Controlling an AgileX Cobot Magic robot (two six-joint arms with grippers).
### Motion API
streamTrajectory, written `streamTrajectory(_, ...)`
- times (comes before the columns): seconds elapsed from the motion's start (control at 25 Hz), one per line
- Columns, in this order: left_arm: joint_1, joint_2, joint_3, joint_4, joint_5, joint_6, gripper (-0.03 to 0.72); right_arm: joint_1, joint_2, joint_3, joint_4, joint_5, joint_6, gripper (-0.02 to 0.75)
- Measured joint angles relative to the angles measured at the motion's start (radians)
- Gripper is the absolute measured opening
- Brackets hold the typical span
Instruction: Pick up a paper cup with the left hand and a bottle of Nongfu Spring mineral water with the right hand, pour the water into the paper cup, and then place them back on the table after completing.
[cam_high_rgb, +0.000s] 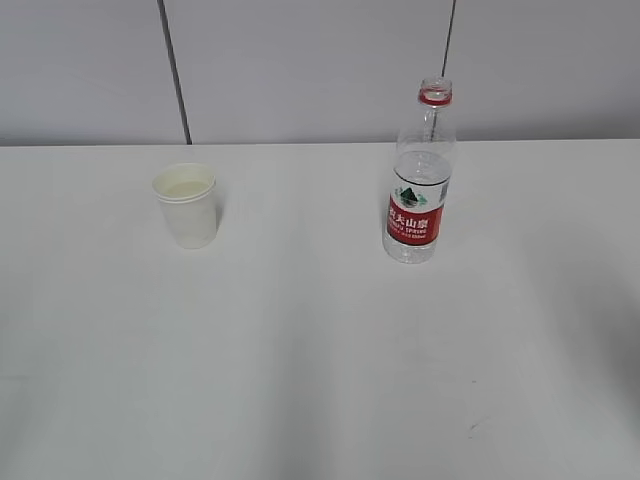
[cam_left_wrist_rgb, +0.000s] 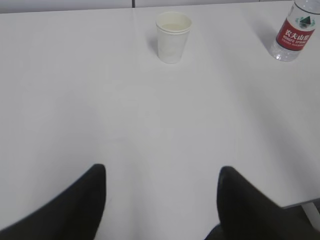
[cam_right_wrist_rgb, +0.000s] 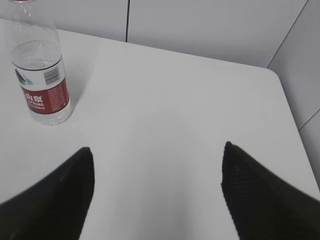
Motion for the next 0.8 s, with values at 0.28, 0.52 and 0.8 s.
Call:
streamTrajectory(0.28,0.000,0.000,0.000,0.001,0.000,0.000,0.437,0.001,-0.149,-0.002,0.130,0.180,-0.070,0.587)
streamTrajectory(0.52,0.000,0.000,0.000,0.001,0.000,0.000,0.437,0.002,-0.357,-0.061,0.152,0.449,-0.075,0.587)
streamTrajectory(0.8,0.000,0.000,0.000,0.001,0.000,0.000,0.437,0.002,-0.556,-0.111,0.269,0.750,-0.143,0.587)
